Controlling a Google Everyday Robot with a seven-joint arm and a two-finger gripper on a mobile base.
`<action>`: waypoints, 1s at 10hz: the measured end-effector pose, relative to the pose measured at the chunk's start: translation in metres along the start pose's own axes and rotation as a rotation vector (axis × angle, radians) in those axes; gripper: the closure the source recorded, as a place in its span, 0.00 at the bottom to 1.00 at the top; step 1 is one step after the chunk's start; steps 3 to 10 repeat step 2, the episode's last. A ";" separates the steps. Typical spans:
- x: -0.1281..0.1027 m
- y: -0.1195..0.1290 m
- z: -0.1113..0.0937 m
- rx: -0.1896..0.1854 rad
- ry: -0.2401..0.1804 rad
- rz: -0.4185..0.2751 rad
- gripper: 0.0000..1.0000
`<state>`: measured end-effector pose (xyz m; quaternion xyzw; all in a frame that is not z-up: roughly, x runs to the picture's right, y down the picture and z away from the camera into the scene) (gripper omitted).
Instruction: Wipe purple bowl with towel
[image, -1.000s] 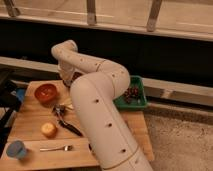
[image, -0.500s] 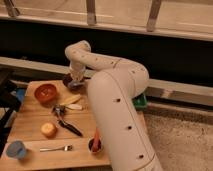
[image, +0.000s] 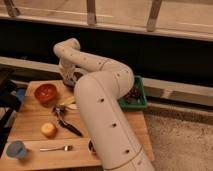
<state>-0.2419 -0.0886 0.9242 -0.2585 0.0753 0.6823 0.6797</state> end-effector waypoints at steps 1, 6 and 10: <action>-0.002 0.006 0.002 0.005 0.001 0.009 1.00; -0.002 0.009 0.002 0.009 0.001 0.025 1.00; -0.002 0.009 0.002 0.009 0.001 0.025 1.00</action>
